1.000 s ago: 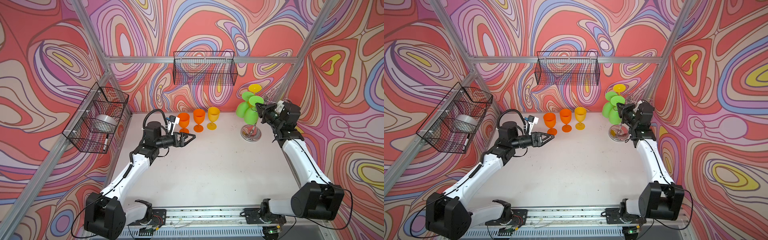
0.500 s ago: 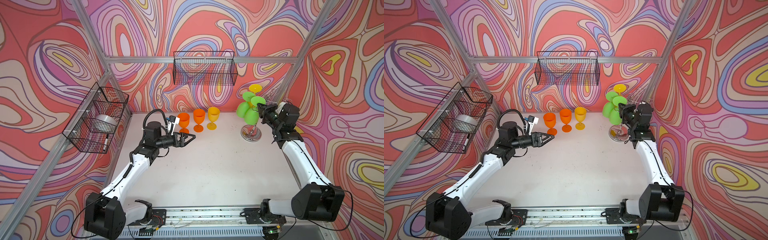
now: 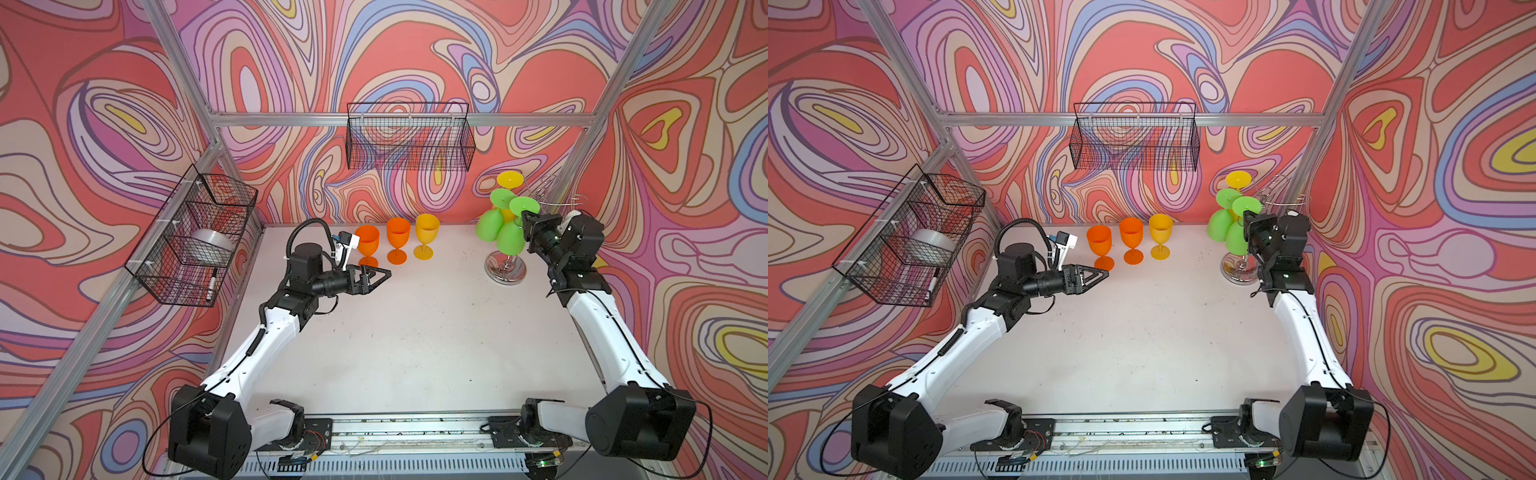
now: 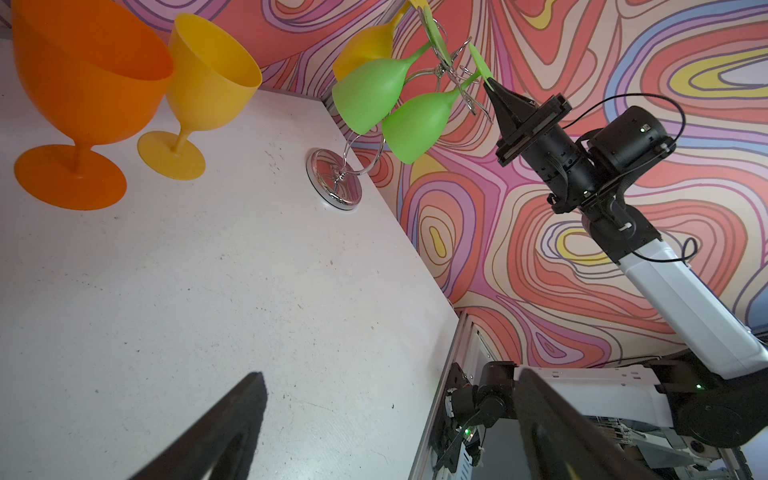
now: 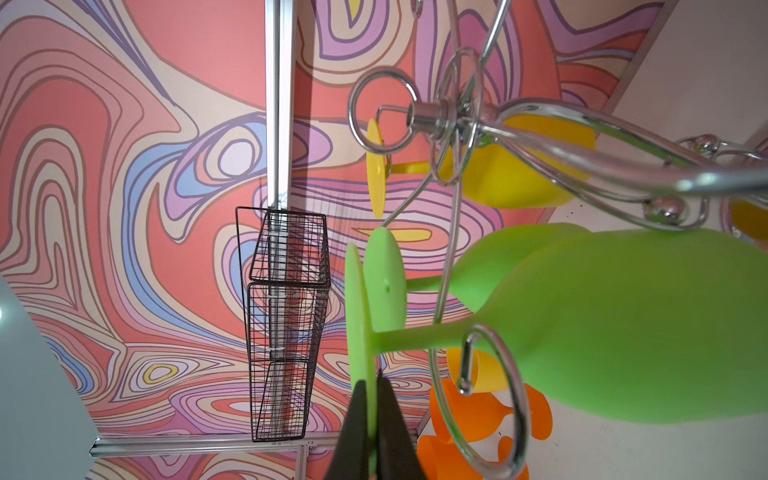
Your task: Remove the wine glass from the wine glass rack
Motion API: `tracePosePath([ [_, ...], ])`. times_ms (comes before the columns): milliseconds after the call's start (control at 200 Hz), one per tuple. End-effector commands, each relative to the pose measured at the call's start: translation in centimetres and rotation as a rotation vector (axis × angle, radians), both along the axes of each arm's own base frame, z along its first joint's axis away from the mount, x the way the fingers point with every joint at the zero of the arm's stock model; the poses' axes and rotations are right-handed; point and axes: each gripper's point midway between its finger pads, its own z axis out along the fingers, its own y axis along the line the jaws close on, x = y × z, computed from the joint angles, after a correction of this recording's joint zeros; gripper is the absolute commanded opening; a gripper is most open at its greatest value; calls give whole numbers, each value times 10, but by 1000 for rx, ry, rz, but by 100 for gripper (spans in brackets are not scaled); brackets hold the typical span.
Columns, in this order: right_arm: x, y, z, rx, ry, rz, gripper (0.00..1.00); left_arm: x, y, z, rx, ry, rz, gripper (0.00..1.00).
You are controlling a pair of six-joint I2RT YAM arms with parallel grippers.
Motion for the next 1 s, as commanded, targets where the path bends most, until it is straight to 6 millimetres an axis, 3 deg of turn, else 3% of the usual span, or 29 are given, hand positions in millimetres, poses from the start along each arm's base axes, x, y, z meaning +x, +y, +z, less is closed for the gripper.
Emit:
tracePosePath([
  [0, -3, -17, 2, -22, -10, -76, 0, 1, -1, 1, 8, -10, -6, 93],
  [331, 10, -21, -14, 52, 12, -66, 0, 1, -1, 1, 12, -9, -4, 93],
  [591, 8, -29, -15, 103, 0, -88, 0, 1, -2, 0, 11, -7, -8, 93],
  [997, -2, -36, -2, 129, -55, -115, 0, 0, -2, 2, 10, -11, -8, 93],
])
